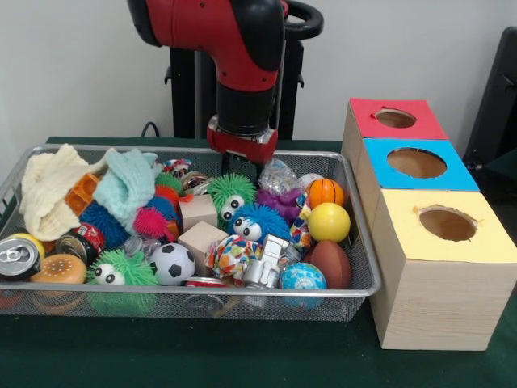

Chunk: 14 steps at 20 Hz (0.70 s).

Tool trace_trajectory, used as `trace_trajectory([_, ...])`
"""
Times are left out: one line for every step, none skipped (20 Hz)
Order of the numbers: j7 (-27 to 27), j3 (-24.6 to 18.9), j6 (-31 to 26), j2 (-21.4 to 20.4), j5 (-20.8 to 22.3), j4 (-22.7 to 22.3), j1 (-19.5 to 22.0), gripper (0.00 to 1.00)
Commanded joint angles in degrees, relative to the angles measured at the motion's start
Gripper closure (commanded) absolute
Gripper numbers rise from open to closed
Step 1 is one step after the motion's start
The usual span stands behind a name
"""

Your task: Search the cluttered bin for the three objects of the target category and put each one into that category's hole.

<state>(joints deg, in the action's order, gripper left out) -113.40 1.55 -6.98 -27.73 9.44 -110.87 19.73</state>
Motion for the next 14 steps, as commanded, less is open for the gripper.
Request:
trace_trajectory([-7.12, -10.09, 1.89, 8.7, -3.62, 5.86, 4.77, 0.0])
trace_trajectory([-6.88, -12.42, 0.93, 8.56, -4.09, 4.87, 6.29, 0.0])
trace_trajectory([-6.64, -14.76, -0.03, 8.41, -4.56, 3.88, 7.82, 0.0])
trace_trajectory([-6.32, -16.85, -1.07, 8.19, -4.97, 2.92, 9.33, 0.0])
trace_trajectory([-5.99, -18.97, -2.39, 8.12, -5.55, 2.19, 10.91, 0.0])
trace_trajectory([-6.12, -20.42, -3.5, 7.85, -6.26, 1.39, 11.97, 0.0])
trace_trajectory([-6.55, -21.37, -4.53, 7.63, -7.16, 0.93, 12.54, 0.0])
trace_trajectory([-6.57, -22.31, -5.43, 7.49, -7.73, 0.58, 13.28, 0.0])
trace_trajectory([-6.58, -23.26, -6.34, 7.35, -8.29, 0.23, 14.02, 0.0])
trace_trajectory([-6.2, -23.69, -7.25, 7.22, -8.52, 0.31, 14.43, 0.0])
trace_trajectory([-6.12, -24.38, -7.74, 7.15, -8.8, -0.09, 15.03, 0.0])
trace_trajectory([-5.79, -24.79, -8.62, 7.38, -9.09, 0.0, 15.68, 0.0])
trace_trajectory([-5.41, -24.99, -8.92, 7.68, -8.99, -0.16, 16.32, 0.0])
trace_trajectory([-5.16, -24.15, -8.94, 8.25, -8.65, 0.34, 16.27, 0.0])
